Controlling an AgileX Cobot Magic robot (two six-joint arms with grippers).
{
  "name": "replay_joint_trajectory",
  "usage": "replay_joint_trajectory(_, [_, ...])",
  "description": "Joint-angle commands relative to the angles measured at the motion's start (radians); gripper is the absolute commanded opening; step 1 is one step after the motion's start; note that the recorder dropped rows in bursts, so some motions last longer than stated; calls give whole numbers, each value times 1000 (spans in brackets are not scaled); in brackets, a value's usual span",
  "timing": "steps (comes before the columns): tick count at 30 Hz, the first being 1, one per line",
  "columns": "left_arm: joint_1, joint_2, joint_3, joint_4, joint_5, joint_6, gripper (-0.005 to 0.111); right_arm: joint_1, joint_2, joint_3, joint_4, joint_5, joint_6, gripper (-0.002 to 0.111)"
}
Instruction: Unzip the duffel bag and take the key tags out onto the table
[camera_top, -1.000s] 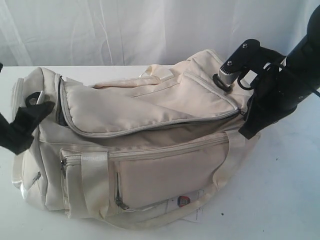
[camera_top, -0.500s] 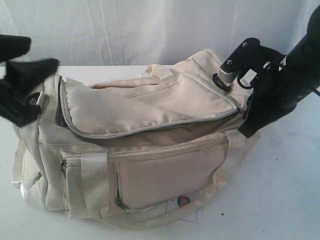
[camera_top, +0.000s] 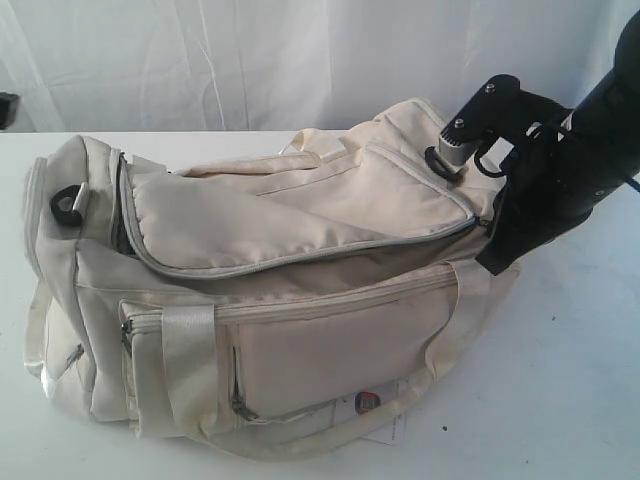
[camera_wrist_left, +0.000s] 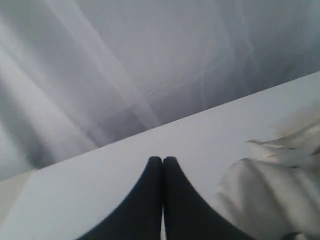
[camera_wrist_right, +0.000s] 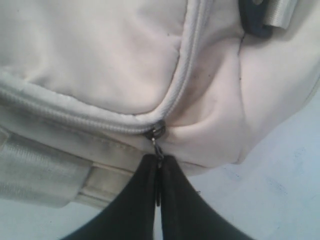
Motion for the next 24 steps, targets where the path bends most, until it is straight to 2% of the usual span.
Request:
replay_joint_trajectory(1, [0,-28,-14,-20,551,64,0,-1,-8,-1,-7,-1,6,0])
replay_joint_trajectory(2, [0,-30,-14,-20,730,-16,0,-1,-8,-1,-7,-1,6,0])
replay_joint_trajectory(3, [0,-30,-14,-20,786,-87,0,-1,-8,-1,-7,-1,6,0])
replay_joint_trajectory(4, [4,-21,8,-20,918,-225,0,-1,-8,-1,-7,-1,6,0])
replay_joint_trajectory(5, [12,-15,20,-20,983,-261,0,-1,-8,-1,-7,-1,6,0])
replay_joint_trajectory(6, [51,5,43,-20,1177,-336,0,-1,-8,-1,-7,-1,8,0])
replay_joint_trajectory(8, [156,46,43,201,1435,-630,0,-1,-9,-1,-7,-1,9,0])
replay_joint_trajectory(9, [231,87,12,489,1654,-873,0,-1,-9,-1,-7,-1,9,0])
replay_joint_trajectory(10, [278,120,-25,673,1827,-1001,0,-1,-9,-1,-7,-1,9,0])
replay_joint_trajectory(11, [312,149,-83,837,2004,-1066,0,-1,-9,-1,-7,-7,9,0])
replay_joint_trajectory(12, [315,159,-118,893,2065,-1062,0,-1,-9,-1,-7,-14,15,0])
replay_joint_trajectory(14, [260,159,-208,975,1997,-1029,0,-1,-9,-1,-7,-20,28,0])
replay_joint_trajectory(16, [151,176,-270,1133,1876,-1117,0,-1,-9,-1,-7,-17,28,0])
replay_joint_trajectory(19, [-24,248,-324,1380,1822,-1248,0,-1,-9,-1,-7,-26,28,0])
replay_joint_trajectory(21, [-149,323,-361,1494,1811,-1317,0,-1,-9,-1,-7,-27,30,0])
replay_joint_trajectory(24, [-291,418,-399,1587,1716,-1385,0,-1,-9,-1,-7,-22,30,0])
